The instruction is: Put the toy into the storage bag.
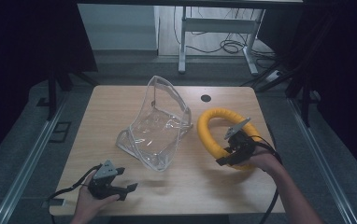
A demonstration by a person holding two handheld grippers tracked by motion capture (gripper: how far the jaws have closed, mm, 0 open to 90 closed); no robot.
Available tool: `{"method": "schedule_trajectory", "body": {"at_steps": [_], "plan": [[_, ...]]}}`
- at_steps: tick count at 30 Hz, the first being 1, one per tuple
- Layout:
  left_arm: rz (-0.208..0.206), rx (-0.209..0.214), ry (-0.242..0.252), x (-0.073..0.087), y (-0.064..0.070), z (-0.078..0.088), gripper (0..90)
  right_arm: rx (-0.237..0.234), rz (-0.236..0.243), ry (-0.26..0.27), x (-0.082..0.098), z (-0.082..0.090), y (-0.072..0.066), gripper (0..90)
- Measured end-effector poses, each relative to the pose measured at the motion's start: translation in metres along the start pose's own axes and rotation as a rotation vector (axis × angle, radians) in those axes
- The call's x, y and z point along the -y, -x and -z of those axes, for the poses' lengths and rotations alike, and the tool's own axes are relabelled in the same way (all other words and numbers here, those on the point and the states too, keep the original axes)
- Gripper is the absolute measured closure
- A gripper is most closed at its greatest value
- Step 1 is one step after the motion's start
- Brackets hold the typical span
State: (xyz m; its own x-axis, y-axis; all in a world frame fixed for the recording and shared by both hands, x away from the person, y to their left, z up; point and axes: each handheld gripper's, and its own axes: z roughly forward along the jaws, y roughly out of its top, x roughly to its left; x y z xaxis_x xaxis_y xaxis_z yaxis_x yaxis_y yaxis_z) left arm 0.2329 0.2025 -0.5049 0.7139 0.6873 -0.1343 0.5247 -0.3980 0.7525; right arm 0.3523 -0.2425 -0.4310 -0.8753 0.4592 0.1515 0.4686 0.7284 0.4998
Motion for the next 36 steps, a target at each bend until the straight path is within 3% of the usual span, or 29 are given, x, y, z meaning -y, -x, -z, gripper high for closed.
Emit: {"method": "schedule_trajectory", "body": {"at_steps": [12, 14, 21, 26, 36], "plan": [[0.005, 0.008, 0.008, -0.001, 0.0, 0.001, 19.8, 0.034, -0.018, 0.115, -0.002, 0.023, 0.0, 52.1], [0.005, 0.008, 0.008, -0.001, -0.001, 0.001, 19.8, 0.037, -0.02, 0.156, -0.003, 0.028, -0.001, 52.0], [0.006, 0.011, 0.01, -0.001, -0.001, 0.0, 19.8, 0.034, -0.027, 0.235, -0.004, 0.036, -0.001, 52.0], [0.006, 0.011, 0.01, -0.001, -0.001, 0.0, 19.8, 0.026, -0.033, 0.328, -0.006, 0.043, -0.002, 52.0], [0.005, 0.01, 0.012, -0.001, -0.001, 0.0, 19.8, 0.015, -0.05, 0.437, -0.01, 0.049, -0.005, 52.0]]}}
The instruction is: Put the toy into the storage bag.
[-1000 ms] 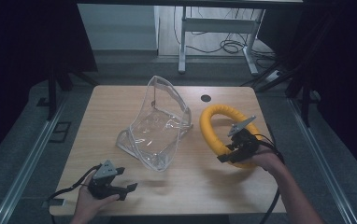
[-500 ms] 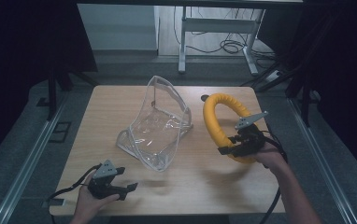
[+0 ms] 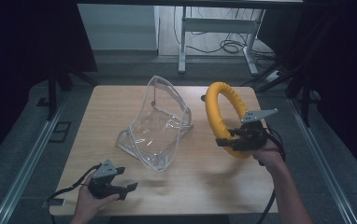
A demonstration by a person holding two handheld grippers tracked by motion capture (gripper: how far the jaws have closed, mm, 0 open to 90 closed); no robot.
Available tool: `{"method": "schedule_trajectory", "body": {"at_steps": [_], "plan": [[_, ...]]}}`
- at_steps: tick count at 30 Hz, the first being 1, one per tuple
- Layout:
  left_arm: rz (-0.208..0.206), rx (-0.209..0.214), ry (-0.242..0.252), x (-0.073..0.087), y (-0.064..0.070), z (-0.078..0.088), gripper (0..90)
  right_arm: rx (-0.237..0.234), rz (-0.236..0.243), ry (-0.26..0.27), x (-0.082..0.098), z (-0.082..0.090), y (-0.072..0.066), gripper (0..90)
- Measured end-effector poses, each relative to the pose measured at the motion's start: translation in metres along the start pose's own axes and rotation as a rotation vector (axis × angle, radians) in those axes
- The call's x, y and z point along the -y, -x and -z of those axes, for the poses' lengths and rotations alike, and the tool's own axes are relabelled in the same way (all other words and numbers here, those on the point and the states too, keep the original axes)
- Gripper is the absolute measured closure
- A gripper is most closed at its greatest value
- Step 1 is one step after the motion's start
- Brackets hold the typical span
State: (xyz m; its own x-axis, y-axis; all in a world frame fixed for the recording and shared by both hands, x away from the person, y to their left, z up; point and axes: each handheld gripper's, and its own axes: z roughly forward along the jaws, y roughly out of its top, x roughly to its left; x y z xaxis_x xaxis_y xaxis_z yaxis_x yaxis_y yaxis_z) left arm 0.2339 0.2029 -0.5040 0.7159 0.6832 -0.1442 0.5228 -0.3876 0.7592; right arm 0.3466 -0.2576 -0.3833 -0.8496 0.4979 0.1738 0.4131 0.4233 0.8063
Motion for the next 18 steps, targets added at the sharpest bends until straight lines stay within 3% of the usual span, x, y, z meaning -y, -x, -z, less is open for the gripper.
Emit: {"method": "schedule_trajectory", "body": {"at_steps": [18], "plan": [[-0.007, -0.001, -0.006, 0.0002, -0.0002, -0.0003, 19.8, -0.03, -0.05, 0.221, -0.0026, 0.0032, -0.0086, 51.9]]}}
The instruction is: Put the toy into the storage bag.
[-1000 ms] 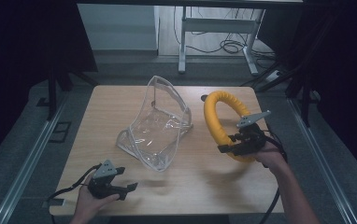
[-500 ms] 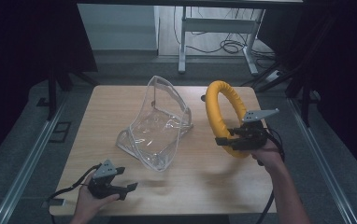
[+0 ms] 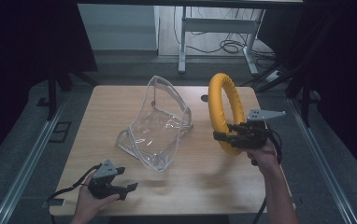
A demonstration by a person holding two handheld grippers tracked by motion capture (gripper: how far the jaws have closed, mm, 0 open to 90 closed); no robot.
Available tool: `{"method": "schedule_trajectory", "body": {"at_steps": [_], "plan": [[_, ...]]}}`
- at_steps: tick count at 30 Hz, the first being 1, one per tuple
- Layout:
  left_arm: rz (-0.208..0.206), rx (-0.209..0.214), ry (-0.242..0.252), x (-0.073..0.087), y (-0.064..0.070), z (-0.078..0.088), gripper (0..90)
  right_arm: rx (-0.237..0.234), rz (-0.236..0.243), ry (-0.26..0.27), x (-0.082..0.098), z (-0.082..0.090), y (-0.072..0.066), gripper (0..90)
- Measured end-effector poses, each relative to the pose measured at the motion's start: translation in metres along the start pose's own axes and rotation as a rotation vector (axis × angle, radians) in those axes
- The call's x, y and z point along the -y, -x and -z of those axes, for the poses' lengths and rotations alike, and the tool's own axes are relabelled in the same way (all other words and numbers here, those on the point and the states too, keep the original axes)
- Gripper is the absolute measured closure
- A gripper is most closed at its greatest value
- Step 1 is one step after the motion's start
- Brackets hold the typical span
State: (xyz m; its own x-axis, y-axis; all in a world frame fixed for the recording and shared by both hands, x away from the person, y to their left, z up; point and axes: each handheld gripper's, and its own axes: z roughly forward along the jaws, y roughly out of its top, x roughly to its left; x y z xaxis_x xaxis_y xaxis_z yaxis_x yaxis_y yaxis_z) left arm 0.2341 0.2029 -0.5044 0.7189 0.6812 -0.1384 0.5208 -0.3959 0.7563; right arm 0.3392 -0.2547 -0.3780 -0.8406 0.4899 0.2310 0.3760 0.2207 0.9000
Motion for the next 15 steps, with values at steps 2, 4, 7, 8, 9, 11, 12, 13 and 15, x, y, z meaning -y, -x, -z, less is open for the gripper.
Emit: {"method": "schedule_trajectory", "body": {"at_steps": [2, 4, 7, 8, 9, 11, 12, 13, 15], "plan": [[0.0, 0.0, 0.0, 0.0001, 0.0, -0.0001, 19.8, -0.008, -0.006, 0.023, 0.0008, -0.0004, -0.0002, 51.9], [-0.001, 0.0, -0.001, 0.0001, 0.0, -0.0001, 19.8, -0.013, -0.014, 0.045, 0.0016, -0.0008, -0.0005, 51.9], [0.001, 0.0, 0.0, 0.0001, 0.0001, 0.0001, 19.7, -0.012, -0.026, 0.081, 0.0029, -0.002, -0.0019, 51.9], [0.003, 0.0, 0.002, 0.0001, 0.0002, 0.0001, 19.8, -0.012, -0.028, 0.094, 0.0032, -0.0024, -0.0023, 51.9], [0.004, 0.0, 0.003, 0.0, 0.0002, 0.0003, 19.7, -0.012, -0.032, 0.108, 0.0033, -0.0027, -0.0029, 51.9], [0.005, 0.0, 0.004, 0.0, 0.0002, 0.0007, 19.8, -0.015, -0.041, 0.138, 0.0033, -0.0034, -0.0042, 51.9], [0.005, -0.001, 0.004, 0.0, 0.0002, 0.0008, 19.8, -0.014, -0.041, 0.15, 0.0032, -0.0038, -0.0047, 51.9], [0.005, -0.001, 0.005, 0.0001, 0.0003, 0.0009, 19.8, -0.015, -0.045, 0.165, 0.0031, -0.0045, -0.0055, 51.9], [0.004, -0.001, 0.004, 0.0002, 0.0003, 0.0009, 19.8, -0.017, -0.049, 0.185, 0.0031, -0.0063, -0.0073, 51.8]]}}
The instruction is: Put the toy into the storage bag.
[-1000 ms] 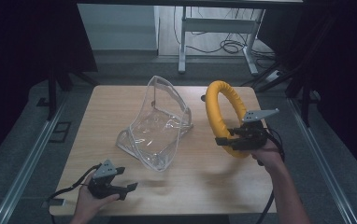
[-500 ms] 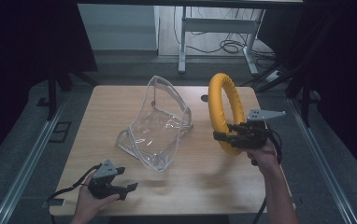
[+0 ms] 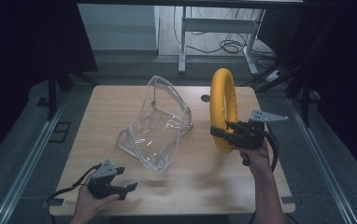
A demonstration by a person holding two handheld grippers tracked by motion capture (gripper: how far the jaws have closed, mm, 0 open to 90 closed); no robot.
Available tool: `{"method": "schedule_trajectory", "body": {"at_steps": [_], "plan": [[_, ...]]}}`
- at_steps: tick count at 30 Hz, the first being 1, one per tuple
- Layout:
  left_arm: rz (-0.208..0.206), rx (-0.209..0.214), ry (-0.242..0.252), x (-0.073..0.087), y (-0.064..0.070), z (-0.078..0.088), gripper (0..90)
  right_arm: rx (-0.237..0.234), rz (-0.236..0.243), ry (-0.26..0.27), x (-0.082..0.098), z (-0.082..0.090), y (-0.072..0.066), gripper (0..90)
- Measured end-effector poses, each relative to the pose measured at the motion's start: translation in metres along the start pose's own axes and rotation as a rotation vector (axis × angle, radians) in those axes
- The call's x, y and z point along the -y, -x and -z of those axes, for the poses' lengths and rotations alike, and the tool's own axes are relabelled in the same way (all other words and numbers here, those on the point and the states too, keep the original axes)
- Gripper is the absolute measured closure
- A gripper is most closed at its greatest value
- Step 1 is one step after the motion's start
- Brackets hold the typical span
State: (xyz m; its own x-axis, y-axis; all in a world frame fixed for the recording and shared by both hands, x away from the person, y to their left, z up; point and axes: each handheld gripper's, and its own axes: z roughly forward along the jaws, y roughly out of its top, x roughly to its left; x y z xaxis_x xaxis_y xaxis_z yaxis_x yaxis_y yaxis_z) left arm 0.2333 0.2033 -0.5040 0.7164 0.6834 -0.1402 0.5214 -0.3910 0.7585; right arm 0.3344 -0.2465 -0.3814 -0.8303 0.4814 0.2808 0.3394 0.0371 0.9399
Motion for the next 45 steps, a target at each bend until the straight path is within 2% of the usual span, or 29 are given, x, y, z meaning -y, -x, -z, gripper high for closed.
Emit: {"method": "schedule_trajectory", "body": {"at_steps": [9, 12, 22, 34, 45], "plan": [[-0.005, 0.0, -0.005, 0.0, 0.0, -0.001, 19.8, 0.009, -0.008, 0.046, 0.003, -0.009, -0.005, 51.8], [-0.005, 0.0, -0.006, 0.0, 0.0, -0.001, 19.8, 0.011, -0.028, 0.059, 0.003, -0.011, -0.005, 51.8], [-0.005, 0.0, -0.006, 0.001, 0.0, -0.001, 19.8, 0.009, -0.052, 0.129, 0.003, -0.018, -0.006, 51.7], [-0.008, 0.001, -0.011, 0.001, 0.001, -0.002, 19.8, -0.008, -0.053, 0.203, 0.003, -0.027, -0.015, 51.7], [-0.008, 0.003, -0.013, 0.001, 0.001, -0.002, 19.7, -0.014, -0.055, 0.247, -0.002, -0.033, -0.021, 51.7]]}}
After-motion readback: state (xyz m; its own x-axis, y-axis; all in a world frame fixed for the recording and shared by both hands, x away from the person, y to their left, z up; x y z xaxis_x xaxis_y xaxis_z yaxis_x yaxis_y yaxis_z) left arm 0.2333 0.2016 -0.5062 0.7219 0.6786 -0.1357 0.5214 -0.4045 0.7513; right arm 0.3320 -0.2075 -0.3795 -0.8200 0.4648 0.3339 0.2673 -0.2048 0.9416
